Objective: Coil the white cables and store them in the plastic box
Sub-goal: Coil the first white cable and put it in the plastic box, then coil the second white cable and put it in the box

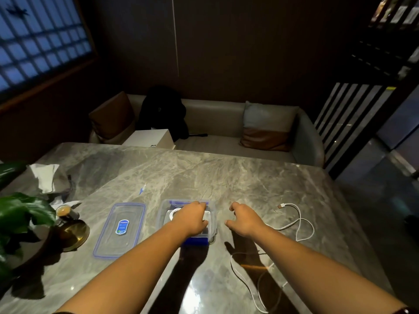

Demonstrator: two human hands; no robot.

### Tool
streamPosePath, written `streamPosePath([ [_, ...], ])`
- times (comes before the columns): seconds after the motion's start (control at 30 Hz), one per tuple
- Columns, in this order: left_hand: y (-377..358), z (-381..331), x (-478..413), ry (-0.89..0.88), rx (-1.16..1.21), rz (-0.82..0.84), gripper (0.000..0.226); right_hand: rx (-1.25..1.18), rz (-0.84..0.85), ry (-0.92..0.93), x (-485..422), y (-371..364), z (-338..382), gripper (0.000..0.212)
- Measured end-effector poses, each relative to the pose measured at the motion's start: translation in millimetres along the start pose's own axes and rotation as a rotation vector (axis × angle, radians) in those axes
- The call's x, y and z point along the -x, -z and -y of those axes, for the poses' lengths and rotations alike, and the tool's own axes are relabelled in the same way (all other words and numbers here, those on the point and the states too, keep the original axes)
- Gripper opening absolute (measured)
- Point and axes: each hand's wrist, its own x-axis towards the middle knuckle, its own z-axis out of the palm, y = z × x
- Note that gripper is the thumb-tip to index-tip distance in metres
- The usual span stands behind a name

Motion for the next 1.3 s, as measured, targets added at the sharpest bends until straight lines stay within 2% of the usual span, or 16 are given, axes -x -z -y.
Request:
streamPosePath([
  [0.27,-4,-17,-11,-0.064,-0.021,-0.001,0.045,0.001,-0.024,0.003,1,3,-14,0.055],
  [0.5,-15,-58,-28,-0.16,-0.047,0.021,0.048,-0.066,-0.05,-0.074,17,10,-52,0.052],
  [0.93,-67,-139,-72,-0.29,-0.012,0.154,0.042,-0.301,-0.095,-0.301,45,21,-169,0.029],
  [1.3,-92,-190,-152,-0.291,0.09,0.22,0.034,-0.372,-0.204,-0.4,1,40,-248,0.011],
])
